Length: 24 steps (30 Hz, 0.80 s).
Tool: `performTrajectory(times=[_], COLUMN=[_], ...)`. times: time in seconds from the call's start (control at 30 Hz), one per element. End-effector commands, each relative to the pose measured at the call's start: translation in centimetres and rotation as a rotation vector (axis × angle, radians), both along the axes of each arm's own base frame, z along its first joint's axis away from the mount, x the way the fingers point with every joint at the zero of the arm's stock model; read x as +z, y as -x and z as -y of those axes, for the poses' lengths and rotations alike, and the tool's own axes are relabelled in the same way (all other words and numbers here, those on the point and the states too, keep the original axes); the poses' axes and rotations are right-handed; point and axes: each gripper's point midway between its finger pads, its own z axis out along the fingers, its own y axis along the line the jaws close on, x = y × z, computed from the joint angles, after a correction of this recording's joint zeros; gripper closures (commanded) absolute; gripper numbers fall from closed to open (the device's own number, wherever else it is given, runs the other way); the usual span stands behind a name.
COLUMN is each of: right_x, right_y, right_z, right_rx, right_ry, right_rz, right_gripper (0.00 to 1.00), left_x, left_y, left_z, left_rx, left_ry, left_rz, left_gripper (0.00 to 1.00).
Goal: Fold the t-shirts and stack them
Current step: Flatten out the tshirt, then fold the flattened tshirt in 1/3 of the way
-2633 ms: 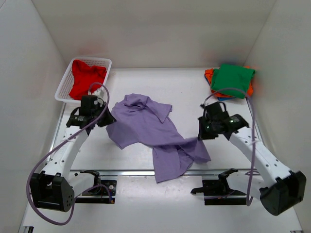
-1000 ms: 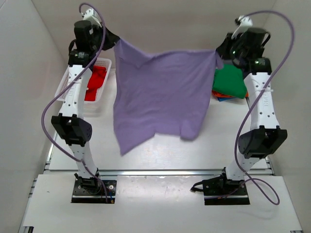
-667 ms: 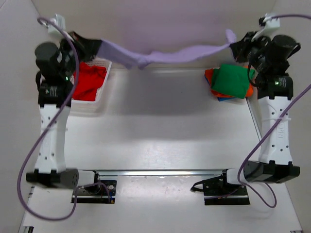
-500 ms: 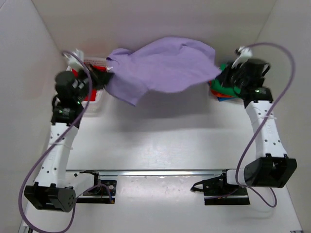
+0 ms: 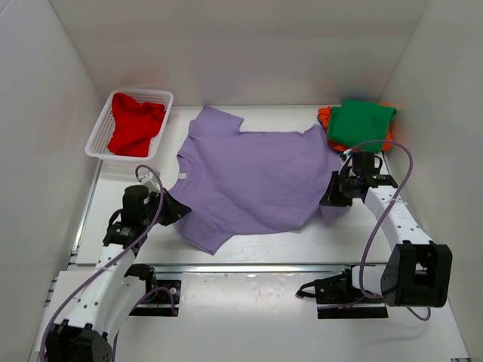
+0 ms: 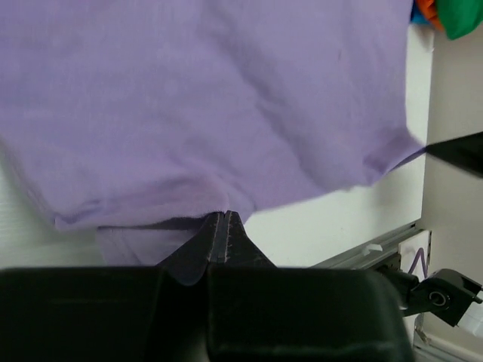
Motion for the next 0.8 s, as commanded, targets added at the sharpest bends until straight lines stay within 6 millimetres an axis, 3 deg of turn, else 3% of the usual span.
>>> performTrajectory(times=[0.0, 0.17, 0.33, 0.6, 0.77], right_x=[-2.1, -3.6, -3.3, -1.7, -1.6], right_y=[3.4, 5.7, 5.6, 3.9, 2.3], right_z=[-0.5, 0.0, -0.2, 1.4, 2.2], right_rx=[0.032, 0.046, 0.064, 0.075, 0.111], right_ry=[0.017, 0.046, 0.034, 0.073, 0.103], right_rz=[-0.114, -0.223, -0.221, -0.183, -0.179], right_gripper=[1.00, 1.00, 1.00, 1.00, 1.00], left_x=[0.7, -0.9, 0.1, 3.8, 3.9], left_y=[0.5, 2.3, 2.4, 0.0, -1.8], left_z=[-0.8, -0.6, -1.3, -1.9, -2.4], left_rx=[0.048, 0.016, 0.077, 0.126, 0.159], left_ry=[-0.011, -0.024, -0.007, -0.015, -0.012], left_rz=[0.019, -0.029, -0.001, 0.078, 0.086], left_gripper=[1.00, 1.00, 1.00, 1.00, 1.00])
